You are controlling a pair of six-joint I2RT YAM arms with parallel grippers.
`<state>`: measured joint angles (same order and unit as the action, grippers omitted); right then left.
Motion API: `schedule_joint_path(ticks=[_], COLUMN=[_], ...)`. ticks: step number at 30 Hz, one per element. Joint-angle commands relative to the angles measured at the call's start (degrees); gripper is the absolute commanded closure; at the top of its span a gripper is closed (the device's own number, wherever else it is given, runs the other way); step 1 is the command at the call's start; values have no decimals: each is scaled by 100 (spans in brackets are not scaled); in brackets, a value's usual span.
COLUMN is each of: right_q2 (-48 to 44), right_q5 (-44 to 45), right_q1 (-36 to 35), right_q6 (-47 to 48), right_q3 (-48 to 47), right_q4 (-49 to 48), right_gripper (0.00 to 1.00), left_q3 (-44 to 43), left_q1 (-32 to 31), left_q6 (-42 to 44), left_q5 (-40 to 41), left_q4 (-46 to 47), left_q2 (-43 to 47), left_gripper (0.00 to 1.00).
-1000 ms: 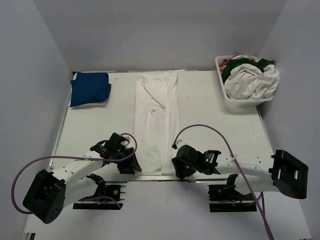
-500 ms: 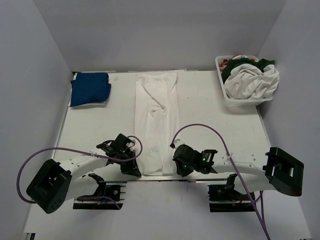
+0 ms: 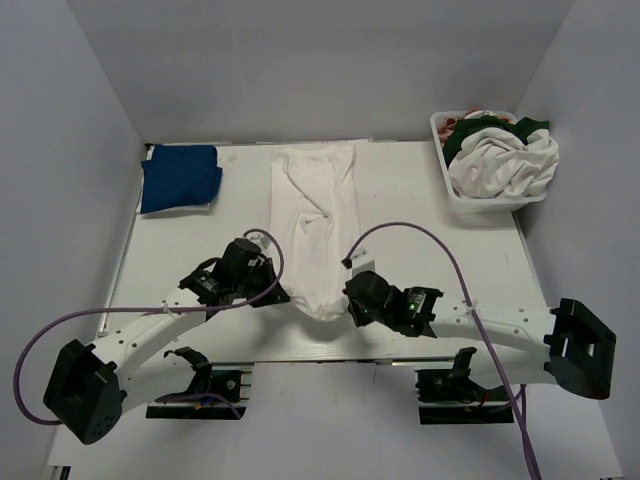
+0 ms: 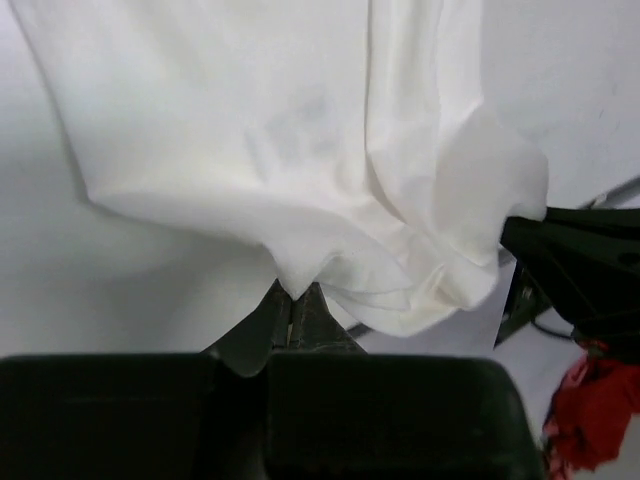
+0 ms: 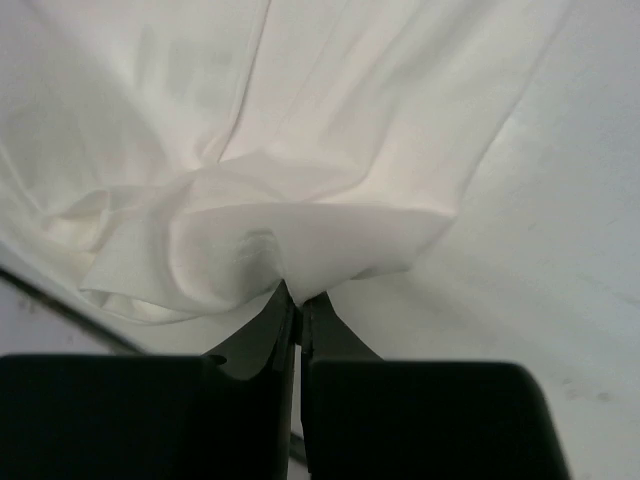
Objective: Fold and stack the t-shirts
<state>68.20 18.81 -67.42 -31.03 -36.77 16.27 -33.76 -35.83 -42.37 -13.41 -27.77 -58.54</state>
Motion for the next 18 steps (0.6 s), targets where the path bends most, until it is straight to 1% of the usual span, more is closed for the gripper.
schedule_joint_path(ticks=[1, 2, 3, 4, 5, 6, 7, 8, 9, 10, 11, 12, 13, 15, 18], right_q2=[69, 140, 201, 411, 483, 527, 780, 852, 1105, 1212, 1308, 1640, 1774, 2308, 2644], right_q5=[1403, 1728, 1827, 2098, 2101, 2127, 2144, 2153, 2127, 2040, 1961, 1908, 1785, 1618, 1293], right_q1=[246, 351, 483, 623, 625, 842, 931, 1011, 1246, 1336, 1467, 1599, 1670, 1924, 2145], right_q6=[132, 88, 88, 79, 131, 193, 298, 447, 631, 737, 965, 1036, 1072, 1239, 1310], right_q3=[-462, -654, -656, -760, -874, -910, -1119, -1191, -1279, -1549, -1648, -1736, -2076, -2385, -2790], right_q4=[-325, -335, -474, -659, -660, -1035, -1160, -1283, -1545, -1548, -1809, -1916, -1909, -1935, -1952], right_gripper=[100, 100, 100, 100, 100, 100, 100, 100, 100, 100, 100, 100, 100, 100, 100], left_q3=[-333, -472, -561, -840, -1008, -1149, -1298, -1578, -1712, -1835, -2054, -2169, -2370, -2530, -2749], left_q1=[120, 121, 121, 121, 121, 121, 181, 182, 182, 243, 322, 323, 410, 498, 674], left_q6=[-25, -26, -104, -105, -105, -157, -158, -158, -79, -78, 0, 1, 70, 237, 475], left_q5=[917, 1328, 1558, 1891, 2112, 2314, 2456, 2779, 2913, 3027, 3211, 3265, 3266, 3318, 3248], left_q4=[289, 481, 535, 588, 588, 641, 641, 641, 711, 711, 711, 764, 764, 983, 1369], left_q2=[-87, -252, -254, -480, -613, -762, -1051, -1193, -1334, -1457, -1719, -1861, -1984, -2317, -2617], left_gripper=[100, 100, 100, 100, 100, 100, 100, 100, 100, 100, 100, 100, 100, 100, 100])
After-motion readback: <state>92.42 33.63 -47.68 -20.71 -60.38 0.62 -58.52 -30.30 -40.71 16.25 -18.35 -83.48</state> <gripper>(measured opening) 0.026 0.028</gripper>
